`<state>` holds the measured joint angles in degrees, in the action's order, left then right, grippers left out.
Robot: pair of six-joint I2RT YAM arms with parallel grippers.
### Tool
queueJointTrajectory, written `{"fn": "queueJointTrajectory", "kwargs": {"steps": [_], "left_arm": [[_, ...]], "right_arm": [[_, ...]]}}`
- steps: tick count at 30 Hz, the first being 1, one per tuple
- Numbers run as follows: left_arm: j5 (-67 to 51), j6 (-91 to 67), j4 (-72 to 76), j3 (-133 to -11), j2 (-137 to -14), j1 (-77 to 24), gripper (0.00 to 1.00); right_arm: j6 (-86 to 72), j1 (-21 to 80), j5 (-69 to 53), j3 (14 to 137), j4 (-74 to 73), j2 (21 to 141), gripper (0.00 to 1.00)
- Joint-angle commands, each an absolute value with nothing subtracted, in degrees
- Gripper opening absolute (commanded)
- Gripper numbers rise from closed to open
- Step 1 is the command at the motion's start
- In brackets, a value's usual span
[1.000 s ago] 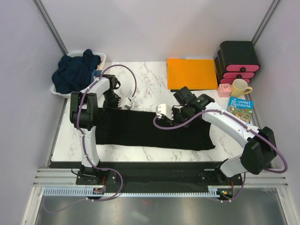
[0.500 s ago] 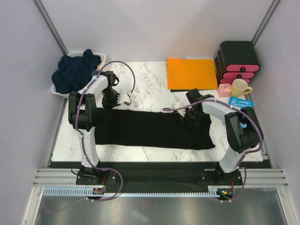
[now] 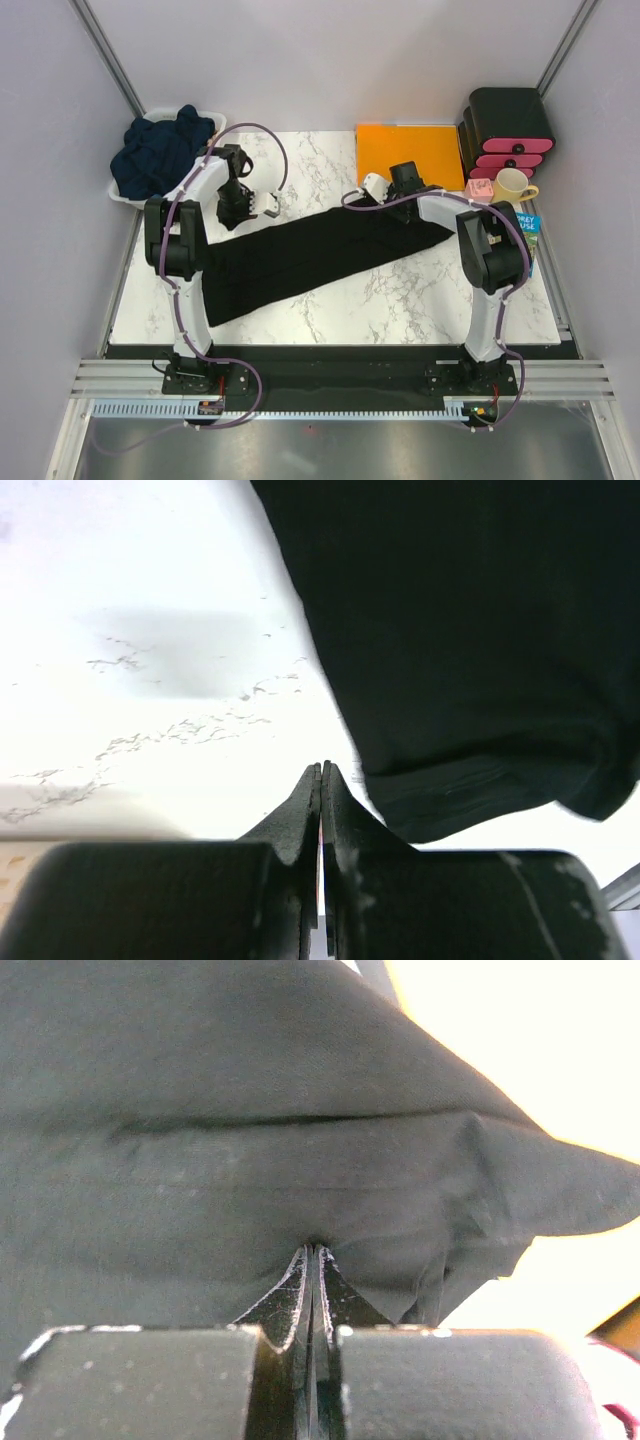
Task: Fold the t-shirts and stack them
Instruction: Fold the tshirt
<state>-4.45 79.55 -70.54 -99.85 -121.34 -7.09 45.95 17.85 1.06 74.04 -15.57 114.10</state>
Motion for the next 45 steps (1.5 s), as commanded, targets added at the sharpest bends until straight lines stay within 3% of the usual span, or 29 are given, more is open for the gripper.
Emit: {"fn": "queueJointTrajectory", "kwargs": {"steps": [1, 17, 26, 30, 35, 37, 38, 41, 45], "left_arm": [[-3.8, 77.8, -71.1, -102.2, -121.4, -6.9, 0.02], [-4.2, 77.2, -70.9, -100.8, -121.5, -6.9, 0.02], [-4.4, 77.6, -70.1, -99.1, -120.9, -6.9, 0.02], [-4.7, 77.5, -70.0, -99.1, -120.8, -6.9, 0.02], [-5.3, 77.4, -69.5, -98.8, -120.4, -6.8, 0.02], [-5.3, 77.3, -69.5, -98.7, -120.4, -6.8, 0.02], [-5.4, 77.3, -69.6, -98.7, -120.4, -6.8, 0.02], [-4.9, 77.7, -69.6, -98.4, -120.4, -6.8, 0.02], [-4.3, 79.0, -69.6, -96.7, -119.9, -6.9, 0.02]], "right_arm": [[44.7, 17.3, 7.7, 76.2, -6.1, 121.5, 0.0], [44.6, 19.1, 11.8, 95.6, -1.5, 136.2, 0.0], [46.2, 20.8, 15.8, 118.2, -5.0, 148.1, 0.0], [45.5, 21.3, 15.4, 116.8, -5.7, 145.8, 0.0], [45.3, 22.6, 13.1, 104.3, -4.8, 137.7, 0.0], [45.2, 23.1, 12.5, 100.0, -4.7, 135.7, 0.06], [45.1, 23.2, 12.5, 99.0, -4.7, 133.7, 0.17], [44.0, 23.3, 12.0, 95.7, -5.0, 129.1, 0.34], [42.7, 23.4, 14.0, 93.3, -5.2, 124.0, 0.41]]}}
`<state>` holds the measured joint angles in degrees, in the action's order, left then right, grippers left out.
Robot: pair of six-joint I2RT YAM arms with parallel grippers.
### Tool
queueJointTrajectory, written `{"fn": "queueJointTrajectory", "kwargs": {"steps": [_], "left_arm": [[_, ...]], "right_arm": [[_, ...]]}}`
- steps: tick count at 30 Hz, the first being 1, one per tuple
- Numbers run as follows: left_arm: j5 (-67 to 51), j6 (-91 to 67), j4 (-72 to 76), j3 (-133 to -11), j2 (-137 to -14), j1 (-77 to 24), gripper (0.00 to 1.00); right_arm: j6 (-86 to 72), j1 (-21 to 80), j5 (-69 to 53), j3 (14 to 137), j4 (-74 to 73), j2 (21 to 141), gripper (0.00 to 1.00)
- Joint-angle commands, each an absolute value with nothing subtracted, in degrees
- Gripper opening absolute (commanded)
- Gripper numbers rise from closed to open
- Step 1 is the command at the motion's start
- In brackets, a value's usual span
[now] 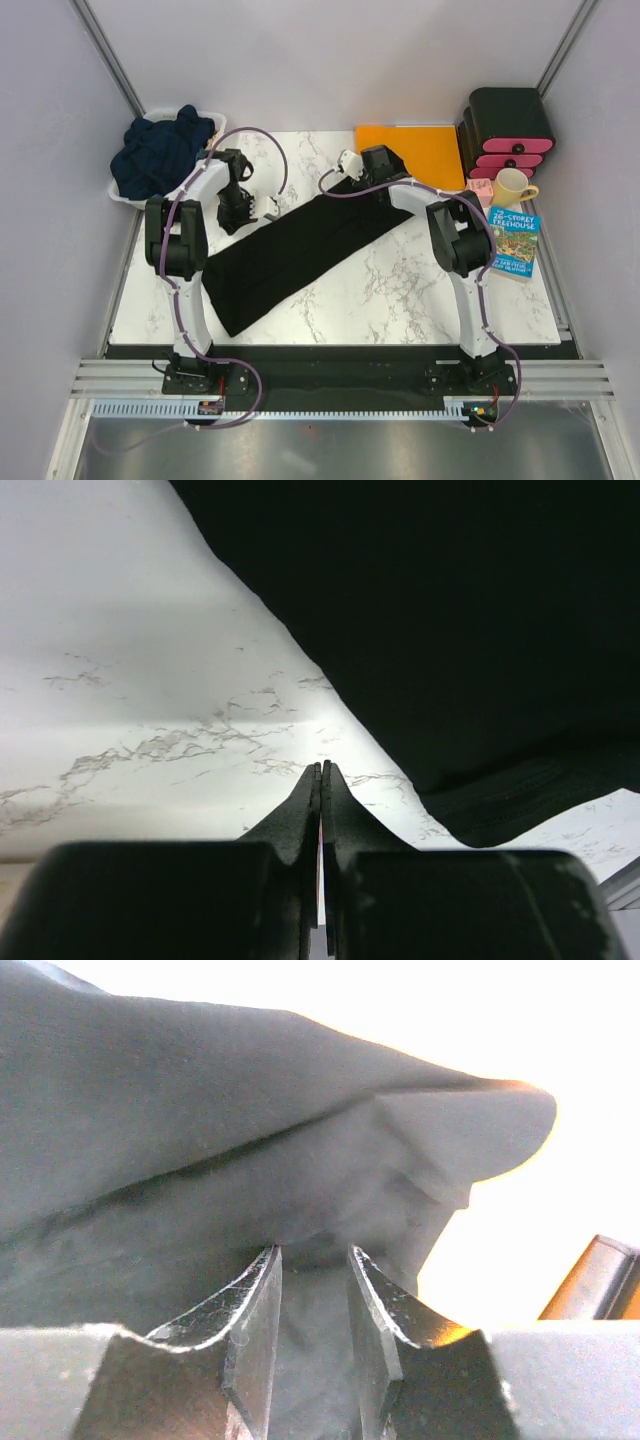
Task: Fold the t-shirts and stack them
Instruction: Fold the tshirt
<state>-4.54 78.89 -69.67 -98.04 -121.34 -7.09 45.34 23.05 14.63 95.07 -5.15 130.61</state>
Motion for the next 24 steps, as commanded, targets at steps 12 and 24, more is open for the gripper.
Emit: {"fn": "queueJointTrajectory", "kwargs": {"steps": [12, 24], "left_arm": [[-5.9, 76.1, -68.9, -95.7, -116.9, -6.0, 0.02], [-3.4, 62.7, -60.6, -87.6, -107.5, 4.4, 0.02]], "right_arm": [[42.4, 24.3, 6.3, 91.7, -19.2, 110.0, 0.45], [66.3, 33.0, -17.5, 74.9, -39.4, 99.5, 0.52]]}}
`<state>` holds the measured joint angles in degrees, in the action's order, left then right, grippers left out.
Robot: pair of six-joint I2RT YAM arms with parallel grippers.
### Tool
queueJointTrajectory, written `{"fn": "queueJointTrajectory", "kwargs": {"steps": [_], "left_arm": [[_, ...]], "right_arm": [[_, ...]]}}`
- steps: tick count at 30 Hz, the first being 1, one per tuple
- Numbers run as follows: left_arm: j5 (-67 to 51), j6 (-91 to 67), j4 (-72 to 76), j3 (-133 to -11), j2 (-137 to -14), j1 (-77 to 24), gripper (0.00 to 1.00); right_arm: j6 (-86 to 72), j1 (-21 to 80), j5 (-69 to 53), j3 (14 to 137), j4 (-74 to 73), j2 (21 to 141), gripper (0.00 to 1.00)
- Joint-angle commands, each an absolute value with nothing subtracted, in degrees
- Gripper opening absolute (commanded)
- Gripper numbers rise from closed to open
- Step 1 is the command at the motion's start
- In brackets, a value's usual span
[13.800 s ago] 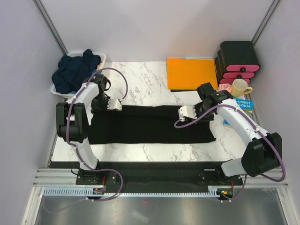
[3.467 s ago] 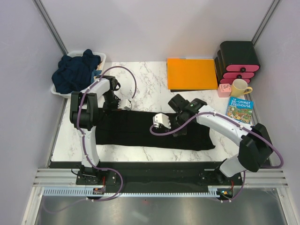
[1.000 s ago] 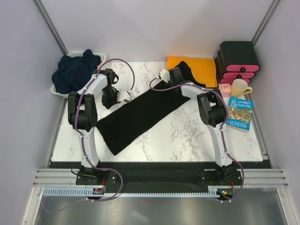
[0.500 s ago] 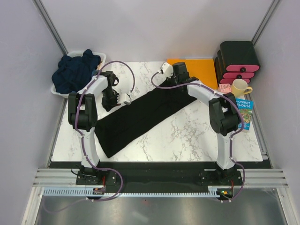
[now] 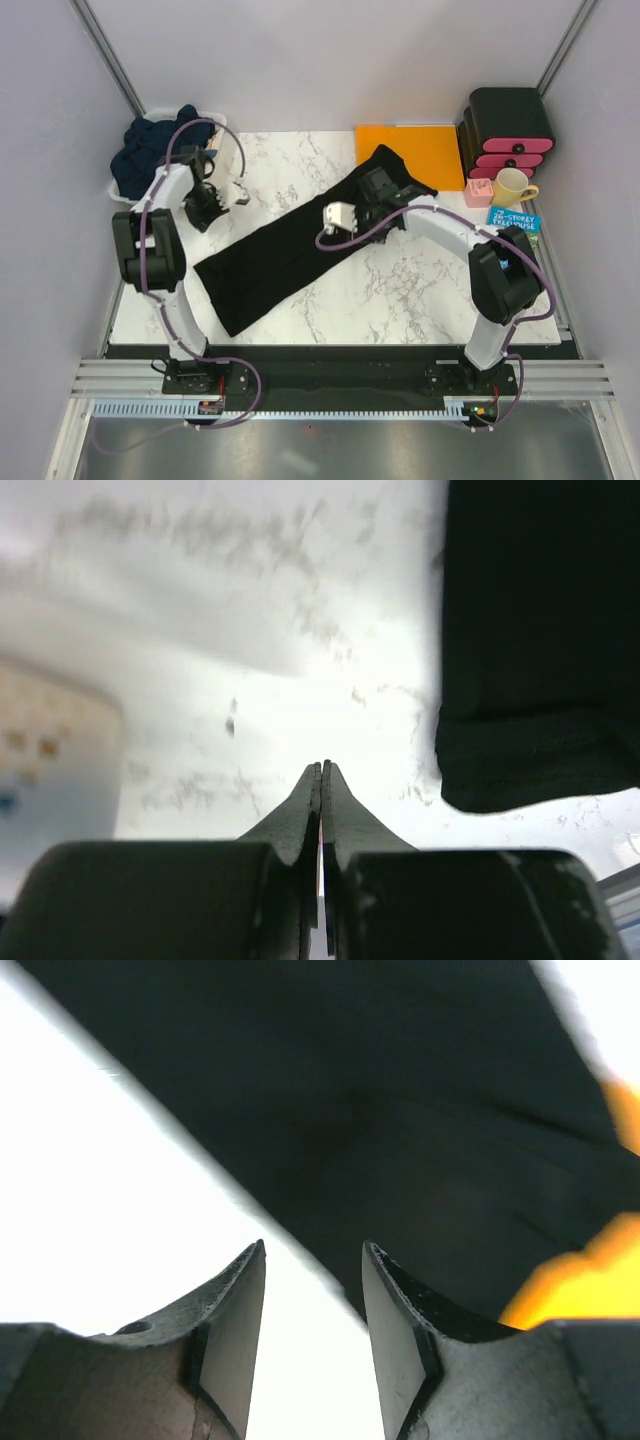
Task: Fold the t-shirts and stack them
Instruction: Fold the tshirt
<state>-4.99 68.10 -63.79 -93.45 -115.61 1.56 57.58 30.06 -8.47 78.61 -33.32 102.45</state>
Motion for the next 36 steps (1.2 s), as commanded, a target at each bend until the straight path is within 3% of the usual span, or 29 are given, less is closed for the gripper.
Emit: {"fn": "queueJointTrajectory", "kwargs": {"steps": [1, 6, 8, 9, 10, 11, 20, 36], "left_arm": [[-2.2, 63.4, -59.9, -86.1, -106.3, 4.7, 0.02], [-3.5, 67.0, -54.9, -82.4, -102.7, 6.3, 0.02], [-7.5, 67.1, -54.5, -85.1, -103.3, 6.2, 0.02], [-8.9, 67.0, -54.5, -86.0, -103.9, 6.2, 0.02], [-10.3, 66.8, -54.7, -86.9, -104.1, 6.1, 0.02], [-12.5, 66.7, -54.8, -88.1, -104.4, 6.0, 0.02], [-18.6, 70.0, -56.7, -84.2, -107.3, 5.0, 0.02], [-15.1, 75.1, -60.9, -81.0, -112.0, 2.1, 0.02]], "right_arm": [[67.3, 33.7, -17.9, 74.4, -39.2, 99.7, 0.53], [60.4, 39.4, -16.2, 76.9, -34.7, 104.0, 0.49], [55.7, 40.3, -14.3, 79.3, -31.9, 106.4, 0.37], [53.1, 40.4, -10.6, 80.1, -30.3, 107.1, 0.27], [51.1, 40.5, -9.6, 81.0, -28.4, 108.8, 0.08], [48.3, 40.2, -8.5, 81.9, -27.2, 109.4, 0.0], [41.8, 38.5, -2.3, 83.6, -14.4, 117.0, 0.0], [34.8, 35.7, 6.3, 91.9, -1.2, 122.9, 0.0]]}}
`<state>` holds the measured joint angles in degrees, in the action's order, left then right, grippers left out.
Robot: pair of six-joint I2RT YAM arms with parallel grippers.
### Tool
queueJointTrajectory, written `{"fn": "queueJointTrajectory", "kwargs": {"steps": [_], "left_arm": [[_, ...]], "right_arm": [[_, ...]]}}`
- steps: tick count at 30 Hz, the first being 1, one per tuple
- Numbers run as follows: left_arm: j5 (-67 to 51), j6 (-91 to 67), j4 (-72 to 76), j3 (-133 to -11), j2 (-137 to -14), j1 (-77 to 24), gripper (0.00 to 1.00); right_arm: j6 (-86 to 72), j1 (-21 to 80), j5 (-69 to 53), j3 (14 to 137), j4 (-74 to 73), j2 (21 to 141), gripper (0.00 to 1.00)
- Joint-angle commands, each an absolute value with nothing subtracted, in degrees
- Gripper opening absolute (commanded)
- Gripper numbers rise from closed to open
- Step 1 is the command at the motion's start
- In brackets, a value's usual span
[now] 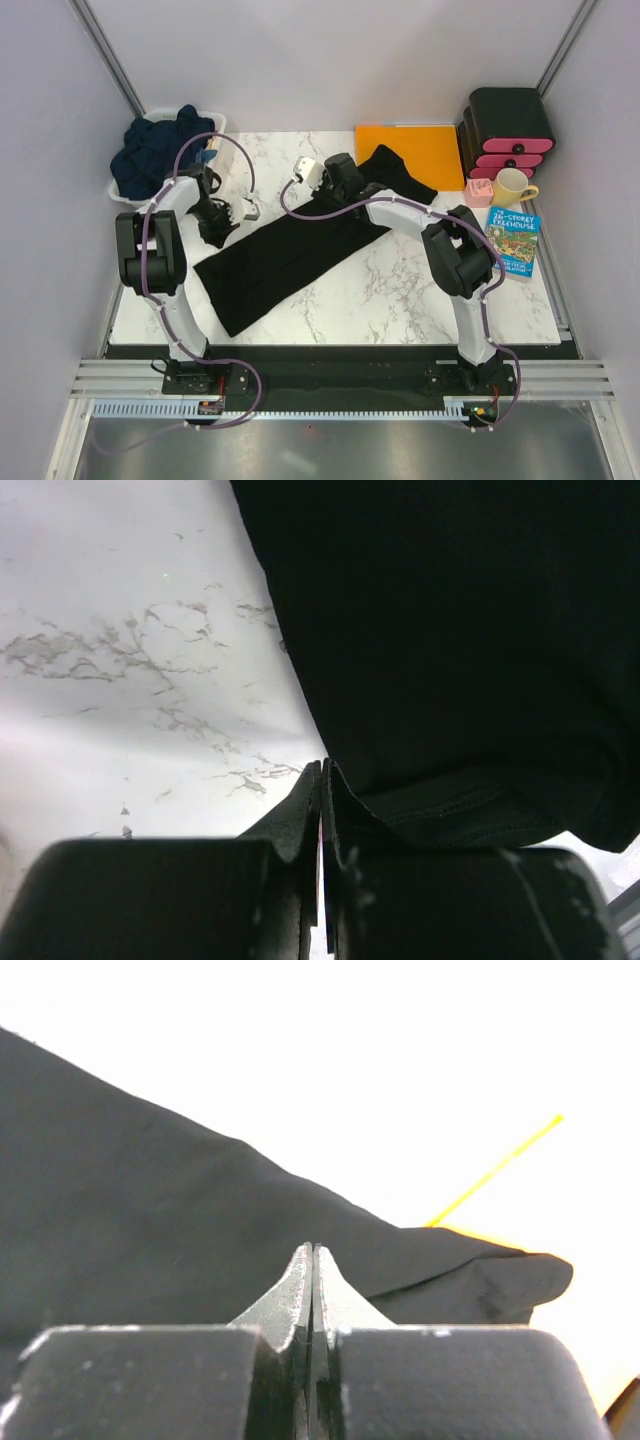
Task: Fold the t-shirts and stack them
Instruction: Fold the tshirt
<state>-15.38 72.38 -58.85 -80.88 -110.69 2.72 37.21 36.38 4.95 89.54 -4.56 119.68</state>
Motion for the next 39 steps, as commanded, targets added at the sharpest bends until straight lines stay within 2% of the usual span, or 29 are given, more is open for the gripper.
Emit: {"fn": "queueJointTrajectory", "kwargs": {"steps": [1, 9, 17, 30, 35, 39], "left_arm": [[-14.9, 75.3, -61.2, -81.0, -112.1, 1.9, 0.02], [-10.9, 77.2, -63.0, -81.3, -114.7, 1.1, 0.02], [-5.3, 80.4, -65.2, -81.2, -114.3, 0.9, 0.02], [-6.9, 82.5, -74.3, -81.6, -109.4, 1.0, 0.02], [-3.7, 82.7, -74.4, -76.4, -108.2, 1.2, 0.02], [-0.2, 82.5, -68.9, -70.1, -107.6, 1.9, 0.02]], "right_arm": [[34.7, 35.6, 6.1, 92.2, -1.4, 123.4, 0.0], [34.3, 34.8, 7.7, 94.0, -1.9, 131.5, 0.0], [33.6, 34.7, 8.8, 96.9, -4.7, 133.8, 0.0], [34.5, 34.7, 12.3, 100.0, -8.0, 136.0, 0.0], [34.3, 34.7, 12.2, 100.5, -8.4, 136.0, 0.0], [33.9, 34.7, 12.0, 100.8, -8.4, 135.8, 0.0]]}}
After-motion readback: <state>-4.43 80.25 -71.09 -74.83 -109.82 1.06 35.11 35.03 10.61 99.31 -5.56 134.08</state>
